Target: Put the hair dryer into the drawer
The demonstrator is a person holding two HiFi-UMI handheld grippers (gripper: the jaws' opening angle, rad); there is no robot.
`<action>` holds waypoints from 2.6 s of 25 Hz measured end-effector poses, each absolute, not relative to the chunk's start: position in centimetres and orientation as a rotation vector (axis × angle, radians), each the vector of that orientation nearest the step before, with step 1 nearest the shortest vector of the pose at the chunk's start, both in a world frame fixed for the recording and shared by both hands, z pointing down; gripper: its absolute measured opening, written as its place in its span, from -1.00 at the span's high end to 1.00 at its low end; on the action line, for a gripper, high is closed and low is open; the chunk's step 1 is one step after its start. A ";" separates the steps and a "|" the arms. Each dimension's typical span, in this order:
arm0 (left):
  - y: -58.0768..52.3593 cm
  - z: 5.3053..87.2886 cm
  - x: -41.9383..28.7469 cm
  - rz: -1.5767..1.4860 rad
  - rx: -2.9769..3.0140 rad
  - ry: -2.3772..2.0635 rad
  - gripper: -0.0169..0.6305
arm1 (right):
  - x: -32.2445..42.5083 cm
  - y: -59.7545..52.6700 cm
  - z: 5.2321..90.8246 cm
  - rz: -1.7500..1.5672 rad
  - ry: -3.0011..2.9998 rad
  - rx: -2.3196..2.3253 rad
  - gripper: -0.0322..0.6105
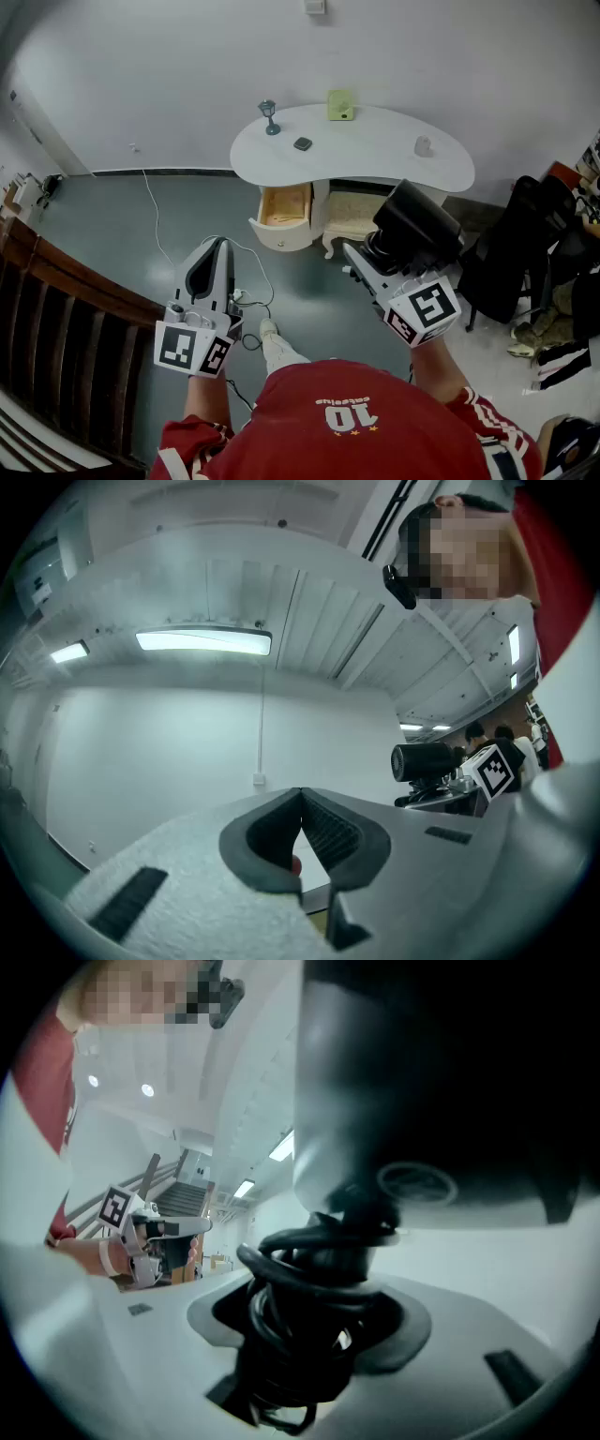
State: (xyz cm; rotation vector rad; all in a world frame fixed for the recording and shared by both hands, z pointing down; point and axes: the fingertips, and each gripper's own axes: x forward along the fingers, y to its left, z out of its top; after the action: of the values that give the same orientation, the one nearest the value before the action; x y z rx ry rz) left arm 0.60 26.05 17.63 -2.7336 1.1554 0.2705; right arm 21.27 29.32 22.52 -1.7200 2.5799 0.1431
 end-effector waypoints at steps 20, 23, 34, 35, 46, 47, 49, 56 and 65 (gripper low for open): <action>21.4 19.4 -0.4 0.262 -2.812 1.133 0.95 | 19.8 25.3 24.5 0.052 2.597 -1.769 0.05; 19.1 19.9 -0.6 0.261 -2.840 1.117 0.95 | 19.2 23.7 25.0 0.047 2.617 -1.797 0.05; 10.6 22.4 -2.8 0.250 -2.969 0.957 0.95 | 15.1 15.3 26.5 0.082 2.668 -1.898 0.05; 9.6 22.7 -3.5 0.249 -2.979 0.943 0.95 | 14.3 14.2 26.8 0.076 2.673 -1.906 0.05; -0.2 23.4 -9.8 0.245 -3.063 0.767 0.95 | 6.0 4.8 29.3 0.031 2.681 -2.017 0.05; -0.6 23.6 -10.1 0.243 -3.068 0.750 0.95 | 5.5 4.3 29.5 0.027 2.687 -2.020 0.05; -1.5 24.1 -11.0 0.244 -3.081 0.731 0.95 | 4.6 3.5 30.1 0.022 2.704 -2.029 0.05; -4.4 25.8 -13.1 0.298 -3.106 0.748 0.95 | 3.4 0.7 33.1 0.065 2.778 -2.081 0.05; -7.0 28.7 -12.0 0.203 -3.081 0.794 0.95 | 3.9 -4.2 39.5 0.070 2.979 -2.006 0.05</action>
State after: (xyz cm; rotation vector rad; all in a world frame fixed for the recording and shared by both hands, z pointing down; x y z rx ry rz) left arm -12.03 -7.00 28.68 -3.0812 0.7936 0.2030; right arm 3.92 -4.20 39.52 -2.0061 2.9786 0.0697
